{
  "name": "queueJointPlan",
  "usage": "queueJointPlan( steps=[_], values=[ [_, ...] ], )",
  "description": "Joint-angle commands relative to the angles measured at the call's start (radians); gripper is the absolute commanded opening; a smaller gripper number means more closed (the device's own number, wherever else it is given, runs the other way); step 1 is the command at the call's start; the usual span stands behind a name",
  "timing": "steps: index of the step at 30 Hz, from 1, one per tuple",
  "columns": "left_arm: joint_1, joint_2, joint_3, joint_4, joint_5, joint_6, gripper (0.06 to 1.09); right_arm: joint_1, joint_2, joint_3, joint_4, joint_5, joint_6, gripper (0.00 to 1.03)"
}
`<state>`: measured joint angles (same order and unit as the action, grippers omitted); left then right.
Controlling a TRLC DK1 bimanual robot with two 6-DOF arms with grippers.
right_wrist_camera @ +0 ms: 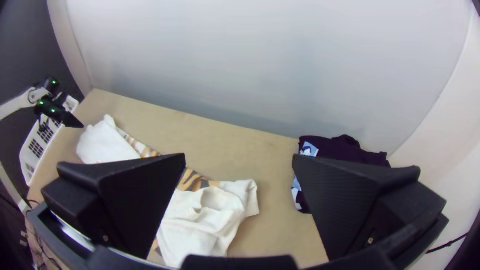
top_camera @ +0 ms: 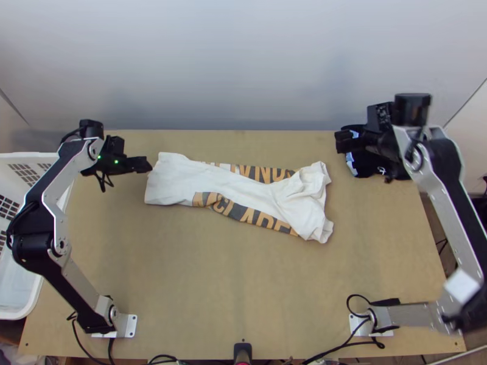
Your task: Fold the t-shirt
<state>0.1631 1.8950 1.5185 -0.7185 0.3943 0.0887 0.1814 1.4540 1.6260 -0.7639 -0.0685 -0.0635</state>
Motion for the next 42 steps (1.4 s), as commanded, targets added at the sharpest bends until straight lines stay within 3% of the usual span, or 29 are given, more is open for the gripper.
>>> queueJointPlan(
  steps=[1,11,25,26,28,29,30,36,42],
  values=[
    [0.044,0.053,-0.029,0.021,0.135,-0.038,1.04,0.069,-0.161,0.02,-0.077,-0.004,0.07,0.99],
    [-0.013,0.148,-0.001,0.09,0.229,-0.142,1.04,0.058,-0.179,0.018,-0.127,-0.002,0.074,0.99],
    [-0.151,0.242,0.028,0.114,0.242,-0.153,1.03,0.061,-0.185,-0.012,-0.132,-0.002,0.126,0.99],
    [-0.157,0.245,0.02,0.131,0.242,-0.158,1.01,0.061,-0.188,-0.012,-0.133,-0.002,0.129,0.99],
    [-0.171,0.239,-0.007,0.172,0.252,-0.155,0.75,0.061,-0.198,-0.015,-0.137,-0.002,0.134,0.99],
    [-0.174,0.237,-0.017,0.197,0.252,-0.164,0.41,0.059,-0.201,-0.02,-0.137,-0.002,0.133,0.99],
    [-0.18,0.239,-0.007,0.205,0.253,-0.165,0.16,0.058,-0.204,-0.028,-0.137,-0.002,0.133,0.99],
    [-0.198,0.162,0.028,0.188,0.239,-0.182,0.14,0.047,-0.227,-0.089,-0.137,-0.002,0.137,0.99],
    [-0.226,0.161,0.262,-0.053,0.152,-0.161,0.14,0.049,-0.253,-0.147,-0.127,-0.004,0.156,0.99]
  ],
)
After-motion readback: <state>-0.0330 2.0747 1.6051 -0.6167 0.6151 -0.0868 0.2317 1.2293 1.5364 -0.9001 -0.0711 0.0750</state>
